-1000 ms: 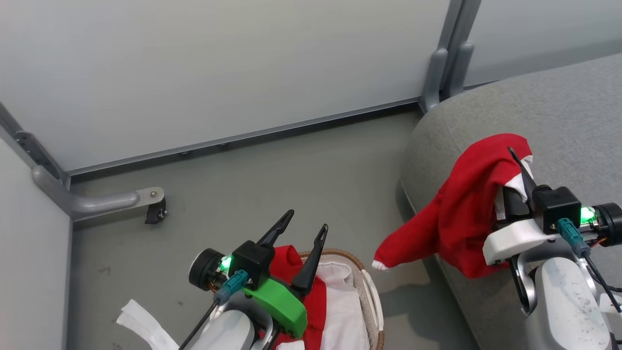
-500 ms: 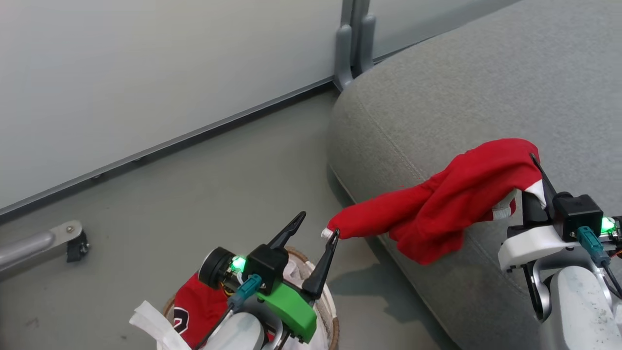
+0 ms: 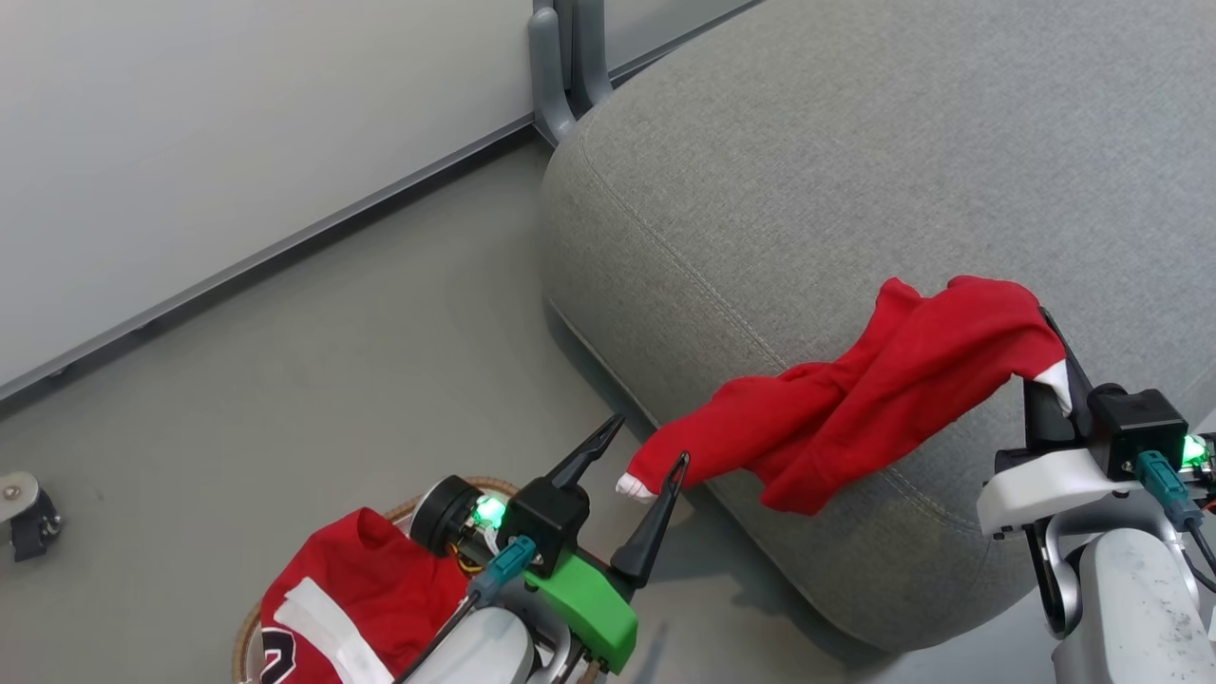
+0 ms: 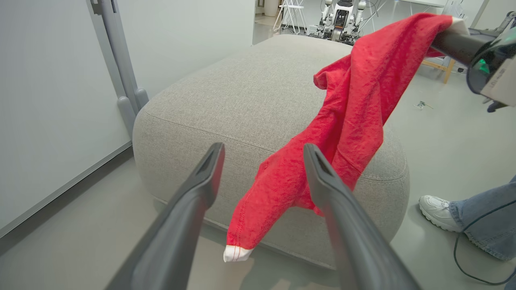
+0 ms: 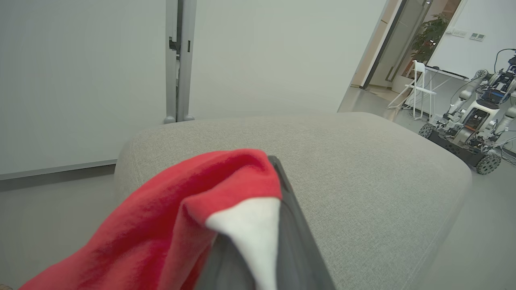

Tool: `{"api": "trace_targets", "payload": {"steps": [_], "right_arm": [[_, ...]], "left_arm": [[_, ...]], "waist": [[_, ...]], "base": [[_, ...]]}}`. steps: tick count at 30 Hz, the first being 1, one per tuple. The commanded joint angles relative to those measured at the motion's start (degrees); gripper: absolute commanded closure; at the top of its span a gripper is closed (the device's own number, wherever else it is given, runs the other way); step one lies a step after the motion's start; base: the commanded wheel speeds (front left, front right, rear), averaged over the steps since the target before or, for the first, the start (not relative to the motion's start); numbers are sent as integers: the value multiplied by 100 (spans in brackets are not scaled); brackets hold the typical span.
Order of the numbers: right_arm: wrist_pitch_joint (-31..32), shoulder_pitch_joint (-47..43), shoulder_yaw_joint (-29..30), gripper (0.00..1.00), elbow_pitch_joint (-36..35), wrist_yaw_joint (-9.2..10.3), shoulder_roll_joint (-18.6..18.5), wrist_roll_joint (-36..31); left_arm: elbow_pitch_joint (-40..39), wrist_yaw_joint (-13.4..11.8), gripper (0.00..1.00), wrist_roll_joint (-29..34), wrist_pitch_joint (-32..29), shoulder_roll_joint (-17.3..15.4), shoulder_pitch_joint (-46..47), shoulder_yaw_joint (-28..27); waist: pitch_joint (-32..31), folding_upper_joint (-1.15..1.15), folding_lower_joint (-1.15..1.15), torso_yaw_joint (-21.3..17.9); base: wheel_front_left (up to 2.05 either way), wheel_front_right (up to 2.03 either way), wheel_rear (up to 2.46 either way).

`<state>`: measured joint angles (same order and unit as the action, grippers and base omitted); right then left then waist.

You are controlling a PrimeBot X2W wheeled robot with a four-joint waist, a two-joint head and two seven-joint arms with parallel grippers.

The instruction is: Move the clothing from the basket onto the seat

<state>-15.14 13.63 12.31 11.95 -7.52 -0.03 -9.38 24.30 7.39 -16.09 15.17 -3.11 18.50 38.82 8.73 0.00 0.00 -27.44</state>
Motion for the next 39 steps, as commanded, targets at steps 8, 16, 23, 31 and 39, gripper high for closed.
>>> {"api": "trace_targets", "payload": {"steps": [8,16,23,31,39], "right_arm": [[-5,503,-8,100,69,6,-66,-76],[-5,2252,-29,100,518,6,-692,33],[-5,3971,146,100,1037,6,-1646,-133],[-5,5047,293,100,1562,6,-2092,-339],[-5,4697,311,100,2140,6,-1690,-485]], "left_arm": [[-119,13,0,29,1,-130,312,4],[-364,14,0,229,1,-339,710,-33],[-503,14,0,463,1,-482,1160,-22],[-611,-7,0,701,0,-608,1567,-78],[-667,-93,0,805,0,-609,1783,-150]], "waist": [[414,0,0,224],[1226,0,0,566],[2034,0,0,961],[2905,0,0,1259],[3369,0,0,1368]], "base": [[0,0,0],[0,0,0],[0,0,0],[0,0,0],[0,0,0]]}}
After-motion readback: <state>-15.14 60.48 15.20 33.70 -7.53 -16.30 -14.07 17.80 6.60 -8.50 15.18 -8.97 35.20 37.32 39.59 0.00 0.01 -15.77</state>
